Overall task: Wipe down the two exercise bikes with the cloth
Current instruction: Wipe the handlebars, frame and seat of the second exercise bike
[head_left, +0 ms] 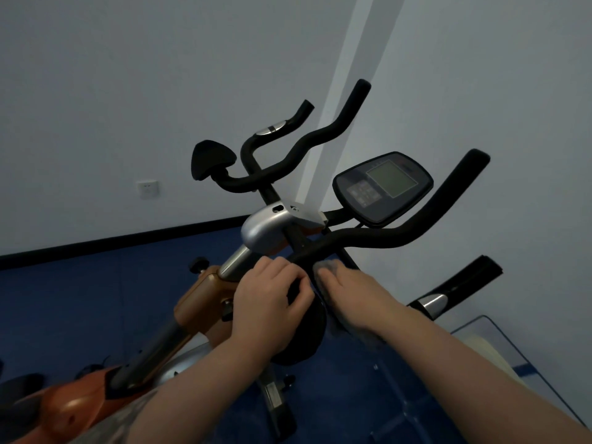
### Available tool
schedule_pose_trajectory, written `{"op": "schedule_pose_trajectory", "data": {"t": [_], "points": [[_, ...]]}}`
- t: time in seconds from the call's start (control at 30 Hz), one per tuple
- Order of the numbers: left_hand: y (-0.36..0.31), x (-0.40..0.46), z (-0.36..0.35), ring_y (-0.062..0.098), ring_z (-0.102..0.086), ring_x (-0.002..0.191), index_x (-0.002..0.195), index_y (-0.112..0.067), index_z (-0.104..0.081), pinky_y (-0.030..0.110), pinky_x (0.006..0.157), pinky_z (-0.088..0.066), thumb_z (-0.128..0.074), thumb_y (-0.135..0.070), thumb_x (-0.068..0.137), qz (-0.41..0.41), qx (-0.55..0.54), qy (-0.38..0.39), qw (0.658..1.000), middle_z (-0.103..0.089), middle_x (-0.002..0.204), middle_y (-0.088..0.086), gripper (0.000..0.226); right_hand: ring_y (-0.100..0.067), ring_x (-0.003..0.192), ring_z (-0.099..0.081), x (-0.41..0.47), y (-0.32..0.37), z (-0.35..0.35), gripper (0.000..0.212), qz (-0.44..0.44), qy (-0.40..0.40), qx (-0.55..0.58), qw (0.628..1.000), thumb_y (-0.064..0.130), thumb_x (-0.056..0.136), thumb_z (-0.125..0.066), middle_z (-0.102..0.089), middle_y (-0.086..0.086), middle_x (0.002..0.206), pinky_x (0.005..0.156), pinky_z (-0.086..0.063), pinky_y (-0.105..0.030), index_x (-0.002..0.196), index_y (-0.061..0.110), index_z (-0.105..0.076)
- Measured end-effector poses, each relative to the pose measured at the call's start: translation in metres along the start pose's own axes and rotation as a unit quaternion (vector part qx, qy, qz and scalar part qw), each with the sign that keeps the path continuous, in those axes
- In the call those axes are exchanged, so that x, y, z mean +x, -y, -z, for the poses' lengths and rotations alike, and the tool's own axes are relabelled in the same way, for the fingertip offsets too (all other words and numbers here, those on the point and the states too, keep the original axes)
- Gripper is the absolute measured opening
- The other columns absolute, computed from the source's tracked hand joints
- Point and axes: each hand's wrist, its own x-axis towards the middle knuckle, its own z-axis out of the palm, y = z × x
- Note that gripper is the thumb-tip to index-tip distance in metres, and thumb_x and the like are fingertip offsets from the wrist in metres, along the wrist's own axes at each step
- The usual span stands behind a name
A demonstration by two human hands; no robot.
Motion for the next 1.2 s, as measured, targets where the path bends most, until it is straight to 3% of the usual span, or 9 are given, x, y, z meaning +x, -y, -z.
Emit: {"op": "schedule_pose_trajectory", "data": {"t": [0.13, 0.23, 0.33, 0.47, 0.6, 0.7, 0.9, 1.07, 1.2], "points": [[0.000, -0.001, 0.000, 0.009, -0.050, 0.071, 0.076, -0.021, -0.062, 0.032, 0.059, -0.045, -0.054, -0.028, 0.087, -0.007, -0.006, 0.001, 1.000, -0.058, 0.075, -0.009, 0.016, -0.021, 0.073, -0.056, -0.034, -0.014, -0.005, 0.034, 0.033, 0.004, -0.084, 0.996, 0.045, 0.102, -0.020, -0.062, 0.000, 0.094, 0.063, -0.041, -0.035, 0.121, 0.023, -0.038], [0.002, 0.000, -0.001, 0.009, -0.049, 0.070, 0.074, -0.022, -0.062, 0.030, 0.057, -0.044, -0.054, -0.029, 0.087, -0.009, 0.000, -0.001, 1.000, -0.057, 0.074, -0.010, 0.016, -0.015, 0.060, -0.046, -0.036, -0.013, -0.004, 0.027, 0.023, 0.010, -0.096, 0.995, 0.042, 0.102, -0.021, -0.050, 0.005, 0.076, 0.056, -0.034, -0.033, 0.115, 0.022, -0.035], [0.003, 0.002, -0.002, 0.009, -0.049, 0.070, 0.074, -0.021, -0.062, 0.030, 0.057, -0.043, -0.055, -0.028, 0.086, -0.012, 0.006, -0.005, 1.000, -0.057, 0.073, -0.009, 0.016, -0.014, 0.060, -0.036, -0.014, -0.003, -0.002, 0.037, 0.020, -0.003, -0.132, 0.991, 0.037, 0.102, -0.018, -0.047, 0.000, 0.092, 0.052, -0.023, -0.031, 0.125, 0.018, -0.041], [0.002, 0.001, -0.001, 0.010, -0.050, 0.070, 0.074, -0.020, -0.063, 0.032, 0.058, -0.043, -0.054, -0.029, 0.086, -0.007, 0.007, -0.005, 1.000, -0.058, 0.073, -0.008, 0.018, -0.027, 0.085, -0.055, 0.002, 0.000, -0.004, 0.040, 0.007, -0.024, -0.087, 0.996, 0.040, 0.104, -0.019, -0.058, -0.008, 0.111, 0.065, -0.033, -0.033, 0.127, 0.017, -0.043], [0.001, -0.002, 0.000, 0.009, -0.049, 0.070, 0.075, -0.021, -0.063, 0.029, 0.060, -0.042, -0.053, -0.028, 0.088, -0.009, 0.005, -0.003, 1.000, -0.058, 0.074, -0.010, 0.018, -0.023, 0.071, -0.058, -0.034, -0.009, -0.008, 0.035, 0.018, -0.015, -0.121, 0.992, 0.045, 0.102, -0.022, -0.062, -0.001, 0.086, 0.062, -0.046, -0.037, 0.123, 0.020, -0.034], [0.001, -0.001, -0.001, 0.008, -0.049, 0.070, 0.074, -0.021, -0.063, 0.027, 0.060, -0.041, -0.054, -0.028, 0.087, -0.007, 0.003, -0.007, 1.000, -0.057, 0.073, -0.011, 0.017, -0.018, 0.062, -0.047, -0.037, -0.012, -0.012, 0.037, 0.021, -0.004, -0.149, 0.989, 0.045, 0.102, -0.021, -0.053, 0.004, 0.078, 0.054, -0.037, -0.034, 0.127, 0.018, -0.029], [0.002, 0.000, -0.001, 0.009, -0.049, 0.068, 0.073, -0.020, -0.063, 0.029, 0.059, -0.041, -0.054, -0.028, 0.086, -0.002, 0.008, -0.010, 1.000, -0.058, 0.072, -0.008, 0.018, -0.029, 0.083, -0.052, 0.000, 0.000, -0.004, 0.023, 0.040, -0.024, -0.101, 0.994, 0.026, 0.104, -0.028, -0.045, -0.011, 0.118, 0.068, -0.047, -0.039, 0.118, 0.012, -0.041], [-0.001, -0.003, 0.000, 0.009, -0.049, 0.068, 0.075, -0.020, -0.063, 0.032, 0.059, -0.043, -0.053, -0.027, 0.088, -0.003, 0.001, 0.003, 1.000, -0.058, 0.073, -0.009, 0.017, -0.017, 0.058, -0.045, -0.031, -0.005, -0.017, 0.028, -0.008, -0.055, -0.101, 0.993, 0.046, 0.102, -0.023, -0.054, 0.004, 0.076, 0.054, -0.034, -0.034, 0.113, 0.021, -0.032], [0.001, -0.002, 0.000, 0.009, -0.049, 0.069, 0.077, -0.022, -0.062, 0.034, 0.060, -0.044, -0.053, -0.028, 0.088, 0.002, 0.002, 0.007, 1.000, -0.057, 0.075, -0.011, 0.016, -0.017, 0.061, -0.041, -0.029, -0.004, -0.012, 0.031, -0.016, -0.030, -0.134, 0.990, 0.042, 0.102, -0.020, -0.048, 0.003, 0.078, 0.056, -0.033, -0.033, 0.120, 0.019, -0.032]]}}
